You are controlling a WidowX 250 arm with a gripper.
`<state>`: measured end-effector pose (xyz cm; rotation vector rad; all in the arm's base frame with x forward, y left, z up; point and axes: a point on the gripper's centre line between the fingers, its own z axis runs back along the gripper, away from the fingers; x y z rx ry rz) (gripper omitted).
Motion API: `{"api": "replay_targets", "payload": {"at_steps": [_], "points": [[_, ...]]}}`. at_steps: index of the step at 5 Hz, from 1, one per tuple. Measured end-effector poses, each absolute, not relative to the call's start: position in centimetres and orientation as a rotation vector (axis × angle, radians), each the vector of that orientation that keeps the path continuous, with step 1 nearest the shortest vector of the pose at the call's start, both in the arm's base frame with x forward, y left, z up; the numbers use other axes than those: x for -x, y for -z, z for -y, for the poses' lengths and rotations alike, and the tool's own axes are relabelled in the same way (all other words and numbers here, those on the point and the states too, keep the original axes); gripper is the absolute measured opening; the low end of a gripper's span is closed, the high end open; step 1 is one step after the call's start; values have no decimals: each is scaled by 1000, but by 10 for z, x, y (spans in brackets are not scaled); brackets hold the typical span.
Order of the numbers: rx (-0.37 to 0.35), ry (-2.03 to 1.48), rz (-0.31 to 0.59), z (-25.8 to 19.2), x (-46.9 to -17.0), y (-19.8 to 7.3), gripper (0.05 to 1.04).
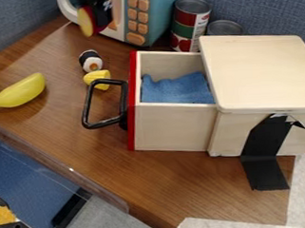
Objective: Put the red object into the upper left side of the table
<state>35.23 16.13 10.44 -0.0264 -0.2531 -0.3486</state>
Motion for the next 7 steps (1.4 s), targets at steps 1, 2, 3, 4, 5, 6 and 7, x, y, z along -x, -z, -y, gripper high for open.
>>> {"api": "replay_targets", "payload": {"at_steps": [1,2,3,4,5,6,7], "points": [[-23,219,181,-208,-358,-67,723],[-83,172,158,-232,-360,-52,724],[-102,138,123,-244,-357,-32,798],[-107,129,115,-250,-354,-30,1004],[-89,152,126,-246,-354,-30,1006],[-77,153,183,-242,-354,-56,1000],[-26,129,221,-244,-344,-88,1000]]}}
